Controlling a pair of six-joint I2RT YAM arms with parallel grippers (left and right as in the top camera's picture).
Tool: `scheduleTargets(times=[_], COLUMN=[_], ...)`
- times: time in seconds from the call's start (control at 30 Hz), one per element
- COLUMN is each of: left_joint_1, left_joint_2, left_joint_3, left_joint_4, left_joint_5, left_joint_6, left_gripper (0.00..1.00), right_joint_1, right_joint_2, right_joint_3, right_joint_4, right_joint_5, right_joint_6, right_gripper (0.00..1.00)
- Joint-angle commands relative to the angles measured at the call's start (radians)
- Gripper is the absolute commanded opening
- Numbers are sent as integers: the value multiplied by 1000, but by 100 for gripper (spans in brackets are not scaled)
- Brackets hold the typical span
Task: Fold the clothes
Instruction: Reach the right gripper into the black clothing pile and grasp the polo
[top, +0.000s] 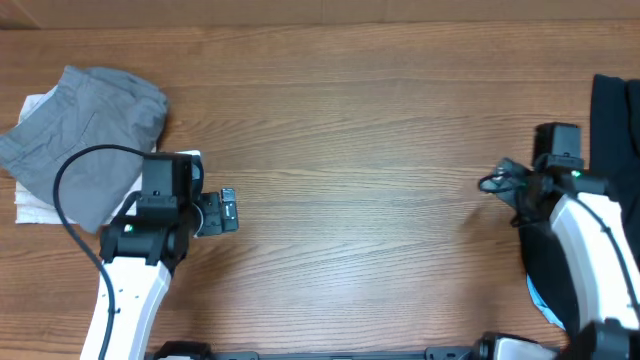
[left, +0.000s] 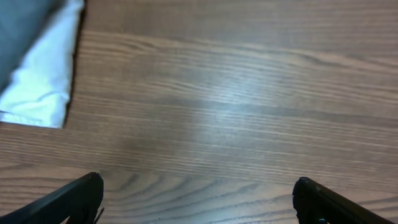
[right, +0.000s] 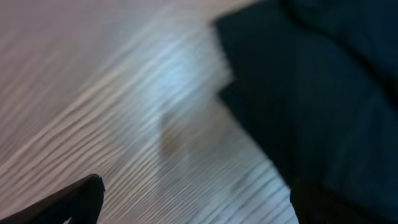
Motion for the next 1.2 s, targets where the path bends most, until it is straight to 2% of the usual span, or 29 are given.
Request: scheduleTargets(times=[0.0,0.3,0.37,0.4,0.53,0.6,0.67,0.8,1.17], left_joint_1=[6,6,6,6,6,6,6,6,6], left_joint_2=[16,18,18,18,18,18,18,18,18], left_joint_3=[26,26,26,26,26,26,26,26,26], left_joint_4=[0,15,14,14,12,10,9,10,11], left_joint_5=[23,66,75,75,75,75,75,75,74], left_joint_6=[-11,-37,-37,-37,-37,-37,-37,-37,-36], left_gripper=[100,94,88,82,69,64,57,56,57], right_joint_1=[-63,-93,-93,-93,-93,-93,-93,-93,-93], right_joint_2=[54,189,216,234,282,306,312,311,174], right_joint_3=[-30,-59,-59,-62,-82,-82,-82,-72,172], right_joint_4=[18,112,120,132,178,180,177,159,-78], right_joint_5=[29,30,30,29,29,30,30,29,29], right_joint_6=[69,8,9,9,9,9,9,10,19], right_gripper=[100,96,96,95,88,80,57,4,4])
